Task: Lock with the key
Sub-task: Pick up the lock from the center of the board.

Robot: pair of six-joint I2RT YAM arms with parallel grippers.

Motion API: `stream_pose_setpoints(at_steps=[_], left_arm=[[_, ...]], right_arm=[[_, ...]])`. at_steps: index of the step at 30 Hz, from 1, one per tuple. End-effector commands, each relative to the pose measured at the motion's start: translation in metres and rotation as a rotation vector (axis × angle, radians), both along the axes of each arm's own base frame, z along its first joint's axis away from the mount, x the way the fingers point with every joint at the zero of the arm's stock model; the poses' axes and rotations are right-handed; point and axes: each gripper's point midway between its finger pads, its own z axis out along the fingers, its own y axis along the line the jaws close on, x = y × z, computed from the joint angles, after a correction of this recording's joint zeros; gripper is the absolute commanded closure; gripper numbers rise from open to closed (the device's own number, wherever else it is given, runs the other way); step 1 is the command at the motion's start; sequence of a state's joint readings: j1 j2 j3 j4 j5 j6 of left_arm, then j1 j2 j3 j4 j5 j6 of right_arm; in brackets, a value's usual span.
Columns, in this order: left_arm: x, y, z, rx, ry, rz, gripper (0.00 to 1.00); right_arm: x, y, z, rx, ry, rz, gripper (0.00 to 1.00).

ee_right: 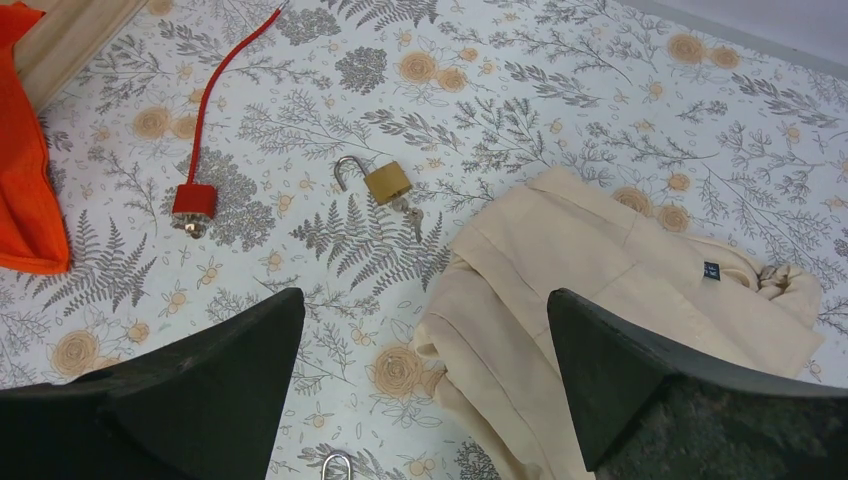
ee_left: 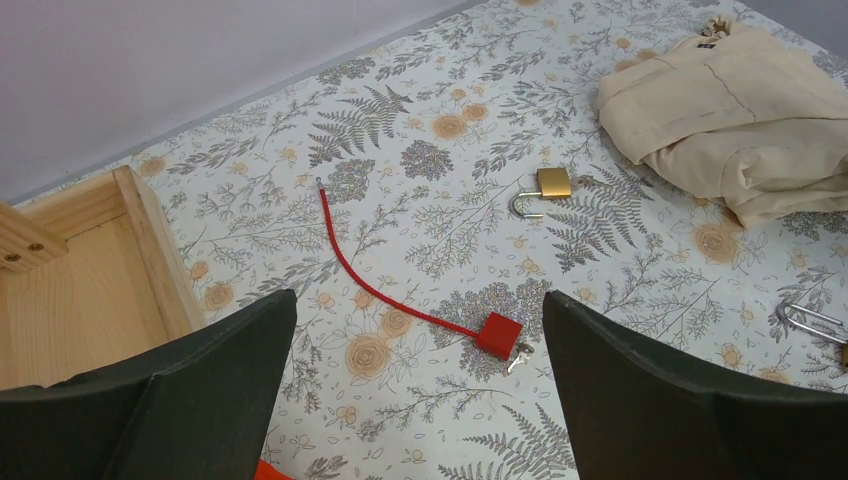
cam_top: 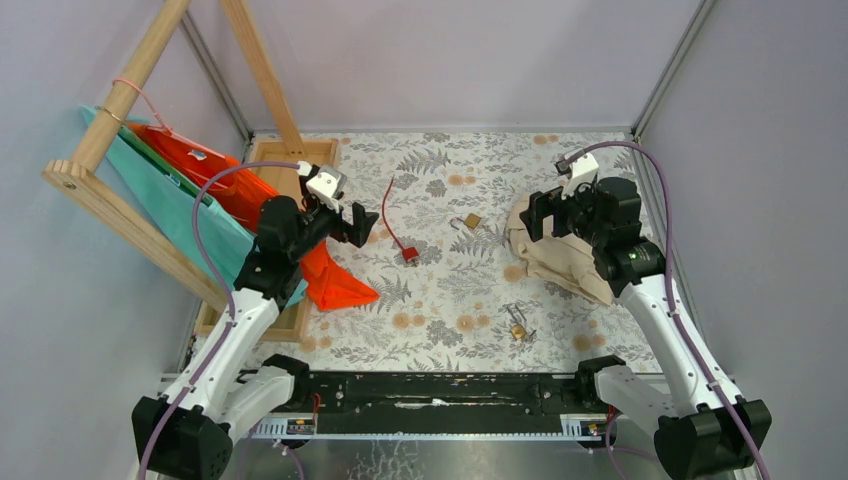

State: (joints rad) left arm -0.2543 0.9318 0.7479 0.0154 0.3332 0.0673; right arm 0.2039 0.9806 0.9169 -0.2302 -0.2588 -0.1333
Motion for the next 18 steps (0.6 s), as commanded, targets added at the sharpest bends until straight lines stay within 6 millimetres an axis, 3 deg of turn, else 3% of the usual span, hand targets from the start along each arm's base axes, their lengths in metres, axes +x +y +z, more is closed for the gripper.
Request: stream_pose_setpoints(at_steps=[1,13,18], left_arm=[[0.003,0.002,0.019,-0.029,-0.078,0.006,0.00],[0.002,0.001,0.016,-0.024,-0.077,-0.004,0.00],[0.000,-0.001,0.014,-0.008,-0.072,-0.028,0.00]], right_arm=[[0.000,0.004,0.021,0.034,-0.073,0.026,0.01],[-0.001,0.003,0.021,0.021,-0.079,0.032,0.01],[0.003,-0.007,0.022,-0.029,-0.108,-0.010,0.01]])
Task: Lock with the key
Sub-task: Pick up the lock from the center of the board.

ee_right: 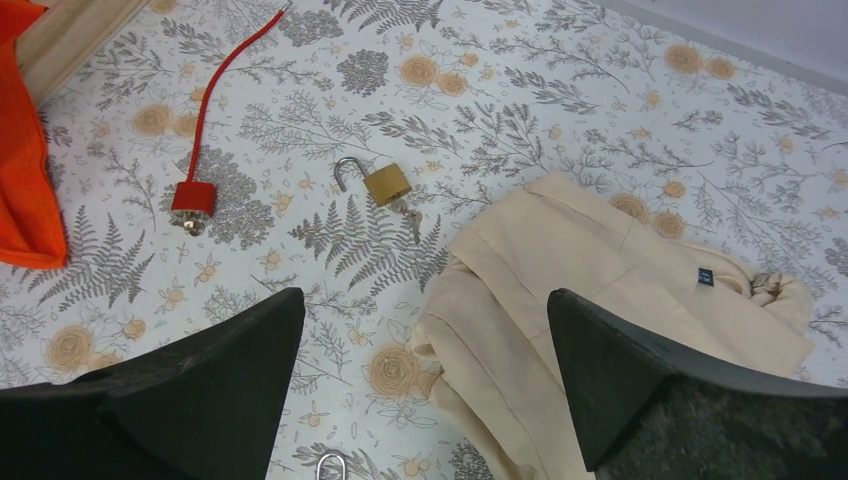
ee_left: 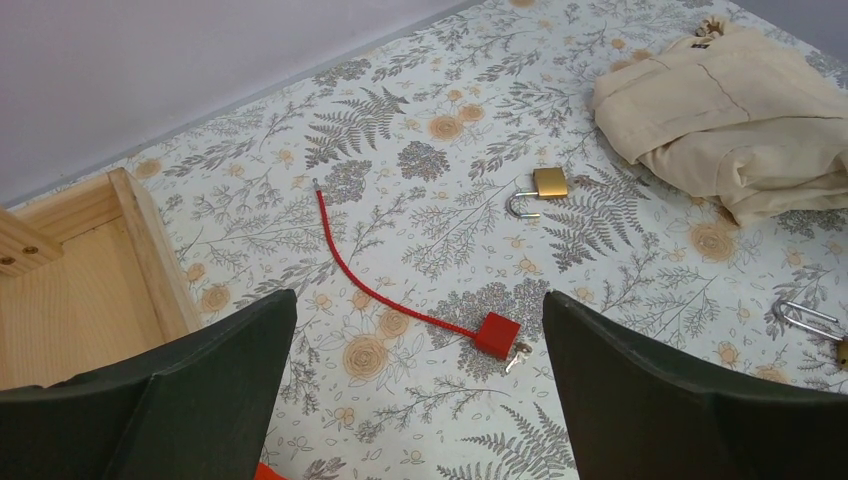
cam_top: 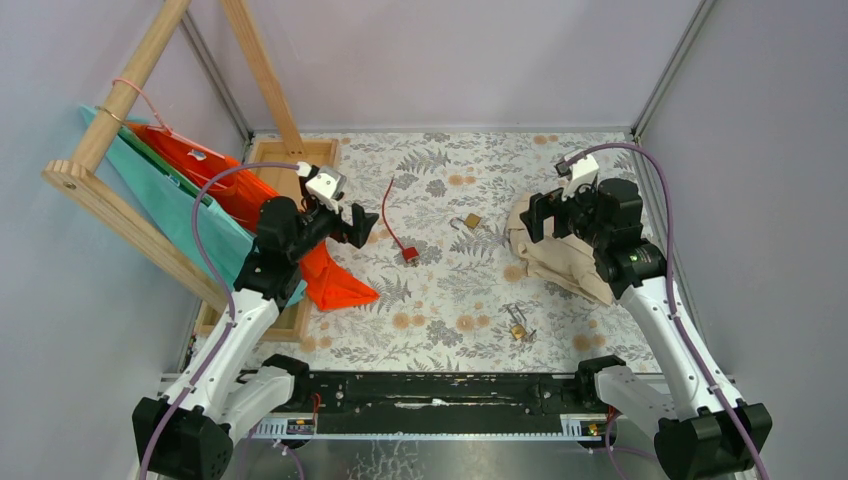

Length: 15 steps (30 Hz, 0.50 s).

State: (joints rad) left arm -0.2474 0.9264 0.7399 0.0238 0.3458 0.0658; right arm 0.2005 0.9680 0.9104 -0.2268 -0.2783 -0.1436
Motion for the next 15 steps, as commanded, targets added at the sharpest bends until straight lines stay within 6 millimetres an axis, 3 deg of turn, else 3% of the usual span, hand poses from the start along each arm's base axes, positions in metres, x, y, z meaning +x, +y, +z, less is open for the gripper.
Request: stream_pose_setpoints(at_steps=[1,9,15], left_arm=[[0.001,-0.002,0.014,0.000,-0.065,-0.029,0.00],[-0.002,-0.008,0.001,0.030,-0.036,-0.081,0.00],[-0.005,-0.021,-0.030,0.095,0.034,-0.160,0.00]], right_arm=[[0.006,-0.011,0.020,-0.044,-0.101,-0.034,0.01],[0.000,-0.016,0.010,-0.145,-0.056,0.010,0.01],[-0.023,-0.011,-0.031,-0.263,0.083,0.162,0.01]])
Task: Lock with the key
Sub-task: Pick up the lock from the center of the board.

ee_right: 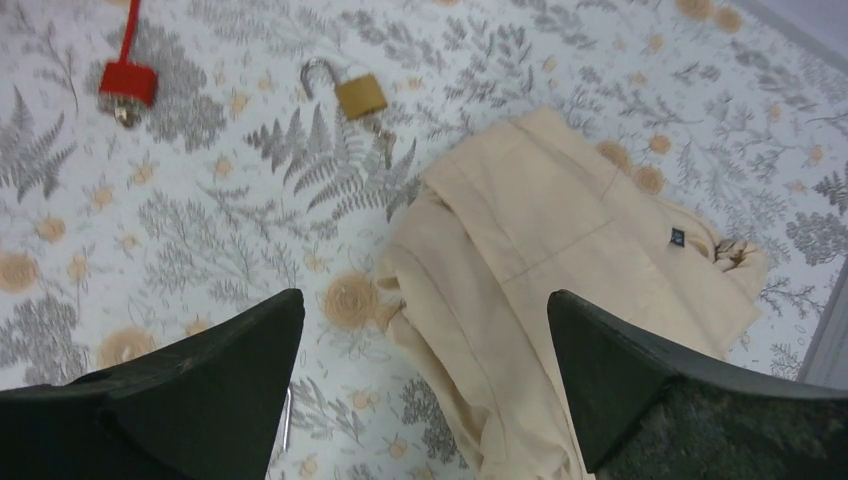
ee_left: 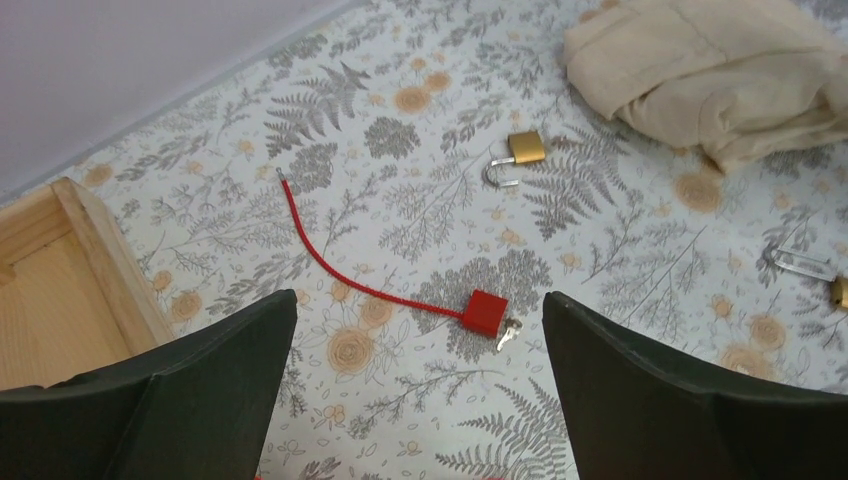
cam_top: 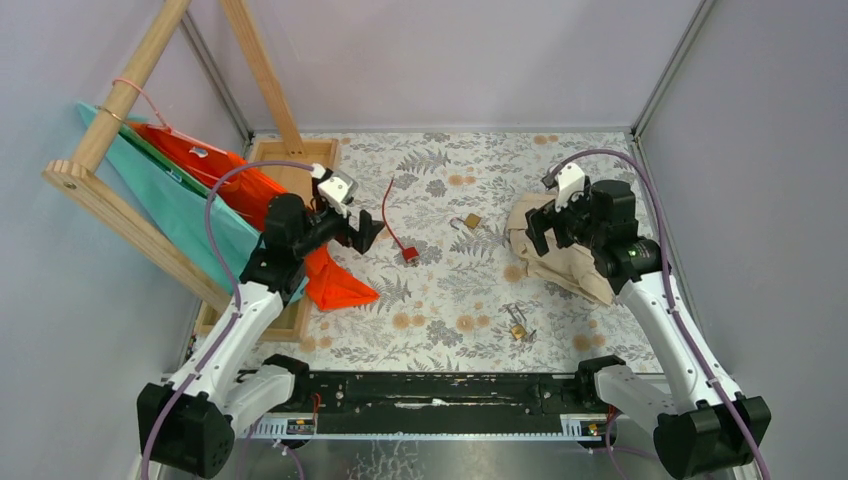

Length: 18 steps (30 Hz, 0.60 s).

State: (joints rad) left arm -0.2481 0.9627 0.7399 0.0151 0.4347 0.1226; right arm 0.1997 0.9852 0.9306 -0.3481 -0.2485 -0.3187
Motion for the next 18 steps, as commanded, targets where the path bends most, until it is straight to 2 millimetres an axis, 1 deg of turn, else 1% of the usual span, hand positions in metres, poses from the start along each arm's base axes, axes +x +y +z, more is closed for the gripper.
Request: stream_pose_setpoints(at_steps=[1,4,7,9,11,15,18], left_arm=[[-0.003,-0.011,-0.026,0.079,0.035,-0.068,0.00],[-0.009,-0.022,-0.047,0.154,0.039,-0.109,0.00],[-0.017,-0.033,-0.063,0.217,0.031,-0.187,0.00],[-0.021,-0.039,-0.073,0.264,0.046,-0.242,0.00],[-0.022,-0.045,-0.079,0.298,0.056,-0.287,0.00],[-0.024,-0.054,-0.080,0.322,0.042,-0.350,0.00],[-0.026,-0.060,-0.082,0.333,0.035,-0.380,0.00]], right_arm=[[-0.024,0.004,-0.019,-0.101,0.088,0.143,0.01],[-0.046,0.012,-0.042,-0.133,0.167,0.233,0.01],[-0.068,0.022,-0.064,-0.148,0.225,0.333,0.01],[-0.079,0.027,-0.080,-0.163,0.244,0.389,0.01],[-0.091,0.031,-0.100,-0.192,0.276,0.457,0.01],[-0.113,0.034,-0.136,-0.277,0.354,0.554,0.01],[-0.125,0.037,-0.156,-0.332,0.392,0.600,0.01]])
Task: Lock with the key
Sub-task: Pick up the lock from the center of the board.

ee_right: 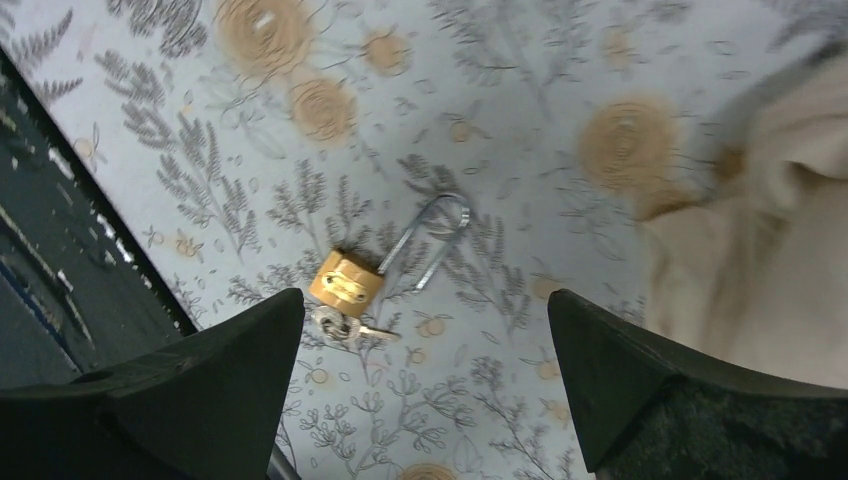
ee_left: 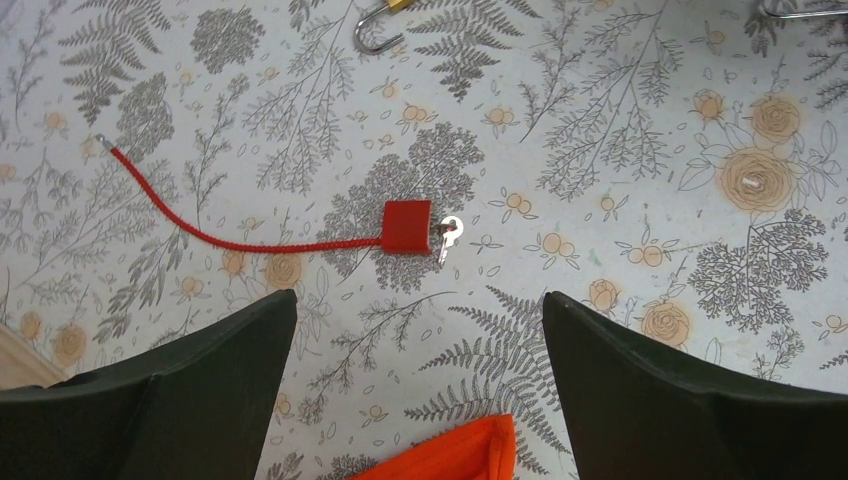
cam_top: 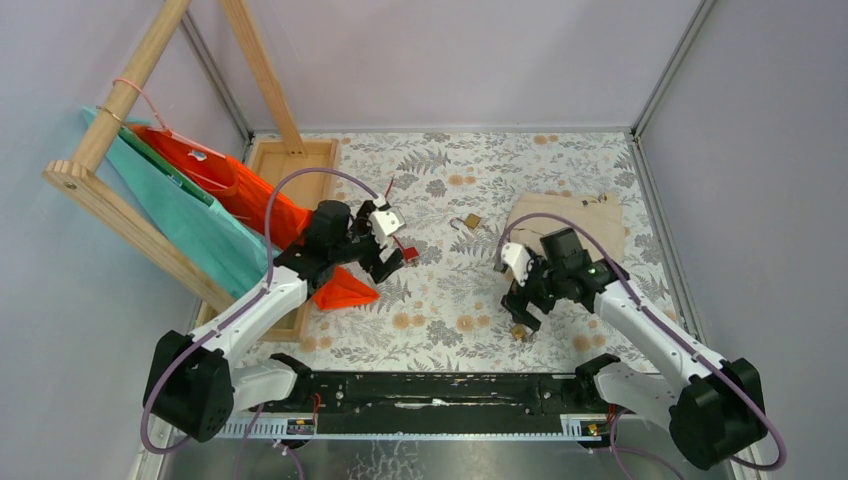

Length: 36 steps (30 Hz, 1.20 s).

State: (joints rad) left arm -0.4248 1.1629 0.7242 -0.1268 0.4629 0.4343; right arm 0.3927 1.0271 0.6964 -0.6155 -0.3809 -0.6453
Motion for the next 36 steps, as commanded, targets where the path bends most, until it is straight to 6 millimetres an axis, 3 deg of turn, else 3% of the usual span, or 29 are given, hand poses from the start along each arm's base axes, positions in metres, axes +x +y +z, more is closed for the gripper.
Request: stream_pose_setpoints(at_steps=[1,6,11,17,26,30,33,36], left_arm=[[0.002,-0.015,0.017,0.007,-0.083,-0.091,0.00],[0.003,-0.016,0.013,0.013,-0.096,-0.083,0.00],[0.006,-0.018,0.009,0.011,-0.076,-0.079,0.00],[0.009,-0.020,0.007,0.010,-0.065,-0.074,0.00],[0.009,-0.020,0.016,-0.007,-0.094,-0.069,0.00],[0.009,-0.019,0.022,-0.022,-0.122,-0.060,0.00],[0.008,-0.018,0.025,-0.028,-0.128,-0.058,0.00],[0.006,-0.018,0.029,-0.034,-0.141,-0.058,0.00]], right_arm=[[-0.018,0.005,-0.024,-0.073,0.018,0.122,0.01],[-0.032,0.009,-0.042,-0.098,0.032,0.184,0.00],[-0.039,0.005,-0.067,-0.152,0.034,0.203,0.07],[-0.047,0.011,-0.071,-0.132,0.057,0.254,0.17],[-0.024,0.032,-0.077,-0.152,0.064,0.304,0.46],[-0.003,0.056,-0.067,-0.141,0.044,0.329,0.58],[0.008,0.065,-0.061,-0.145,0.053,0.319,0.58],[0.010,0.056,-0.069,-0.201,0.065,0.302,0.42]])
